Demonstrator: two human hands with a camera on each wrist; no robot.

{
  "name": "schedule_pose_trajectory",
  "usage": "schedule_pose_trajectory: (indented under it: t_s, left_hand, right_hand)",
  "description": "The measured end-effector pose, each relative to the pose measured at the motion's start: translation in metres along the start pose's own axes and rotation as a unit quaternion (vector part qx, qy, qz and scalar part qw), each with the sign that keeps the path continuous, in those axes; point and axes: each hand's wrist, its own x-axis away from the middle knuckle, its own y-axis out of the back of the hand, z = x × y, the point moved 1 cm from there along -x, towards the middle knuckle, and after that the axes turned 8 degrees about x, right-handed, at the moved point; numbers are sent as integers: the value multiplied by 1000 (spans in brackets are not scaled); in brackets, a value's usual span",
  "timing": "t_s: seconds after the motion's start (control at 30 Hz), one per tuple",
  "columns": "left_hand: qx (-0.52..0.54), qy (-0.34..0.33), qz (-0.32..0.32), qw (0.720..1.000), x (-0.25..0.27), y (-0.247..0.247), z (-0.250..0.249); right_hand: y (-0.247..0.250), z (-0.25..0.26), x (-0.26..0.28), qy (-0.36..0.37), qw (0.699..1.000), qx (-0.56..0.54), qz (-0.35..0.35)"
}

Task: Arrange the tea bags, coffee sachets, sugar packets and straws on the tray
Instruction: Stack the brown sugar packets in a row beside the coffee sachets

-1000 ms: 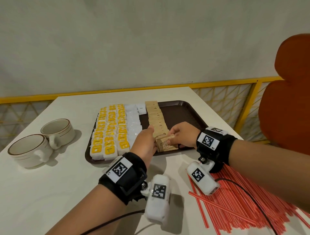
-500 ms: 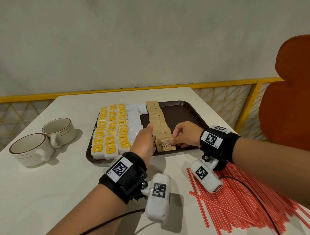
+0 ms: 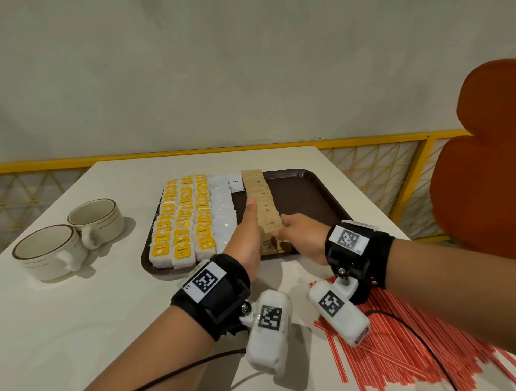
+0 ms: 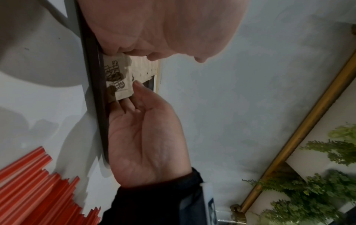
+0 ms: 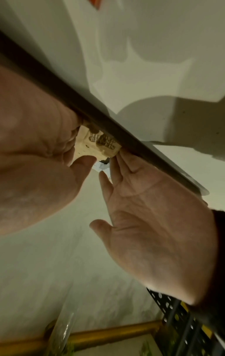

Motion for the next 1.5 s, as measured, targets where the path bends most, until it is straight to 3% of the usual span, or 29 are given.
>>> schedule_pose_trajectory:
  t_s: [0.1,0.3,0.5,0.67,0.8,0.9,1.13,1.5]
  left_hand:
    - [-26,5,-3,1000,-1,2,-6]
    - [13,20,-68,997,-30,-4,-22]
    - [-29,33,-30,999,-59,3,-15]
    - [-12,49,-30,998,-53,4,-31]
    - [-4,72,-14,997,-66,9,-39]
    - [-17,102,17,994,-77,11,-42]
    - [-42,104,-4,994,-86,15,-47]
    - [12,89,-29,996,-93,9,-52]
  right_hand:
    - [5,5,1,-29,999,-16,-9]
    - [18,21,-17,-53,997,1,-57]
    - [20,18,-33,-49,998,22,-28]
    - [31,15,-43,-39,989,135,-36]
    - [34,18,-56,-31,999,-4,36]
    - [35,22,-60,-27,997,22,69]
    - [40,21,-69,3,994,70,79]
    - [42,25,-81,4,993,92,72]
